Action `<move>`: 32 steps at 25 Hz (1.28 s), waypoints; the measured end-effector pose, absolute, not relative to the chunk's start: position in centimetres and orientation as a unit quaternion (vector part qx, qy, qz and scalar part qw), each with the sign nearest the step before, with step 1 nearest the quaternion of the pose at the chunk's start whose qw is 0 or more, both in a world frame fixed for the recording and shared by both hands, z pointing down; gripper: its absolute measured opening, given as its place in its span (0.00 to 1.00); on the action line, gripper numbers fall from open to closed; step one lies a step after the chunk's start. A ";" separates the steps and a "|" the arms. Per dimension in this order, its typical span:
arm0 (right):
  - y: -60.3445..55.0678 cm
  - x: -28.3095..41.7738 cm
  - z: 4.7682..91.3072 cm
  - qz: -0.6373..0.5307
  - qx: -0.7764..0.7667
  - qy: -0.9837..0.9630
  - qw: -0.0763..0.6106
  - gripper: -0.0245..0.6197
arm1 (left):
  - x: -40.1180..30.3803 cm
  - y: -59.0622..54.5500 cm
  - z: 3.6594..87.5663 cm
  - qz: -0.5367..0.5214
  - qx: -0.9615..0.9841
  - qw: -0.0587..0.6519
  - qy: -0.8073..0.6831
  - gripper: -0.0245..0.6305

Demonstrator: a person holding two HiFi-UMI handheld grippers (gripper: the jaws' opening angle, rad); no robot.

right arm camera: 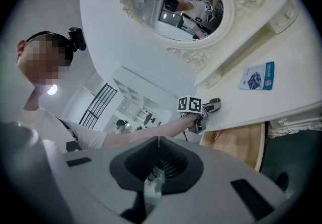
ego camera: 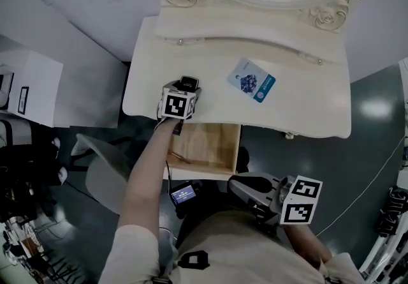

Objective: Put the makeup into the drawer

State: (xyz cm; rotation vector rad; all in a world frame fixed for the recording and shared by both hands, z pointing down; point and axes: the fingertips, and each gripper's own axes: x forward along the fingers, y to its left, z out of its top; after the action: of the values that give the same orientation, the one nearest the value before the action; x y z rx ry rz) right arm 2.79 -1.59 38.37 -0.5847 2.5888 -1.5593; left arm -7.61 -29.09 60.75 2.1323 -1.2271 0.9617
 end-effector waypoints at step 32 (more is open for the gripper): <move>1.0 -0.2 36.9 -0.483 -0.183 0.856 0.014 0.08 | -10.2 -25.4 54.1 0.277 0.813 0.247 -0.448 0.60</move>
State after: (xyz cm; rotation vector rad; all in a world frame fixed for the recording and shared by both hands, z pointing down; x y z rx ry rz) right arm -0.19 0.96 36.91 -0.5707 2.6662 -1.5036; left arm -10.16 -25.40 54.14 2.2181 -1.2230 0.7565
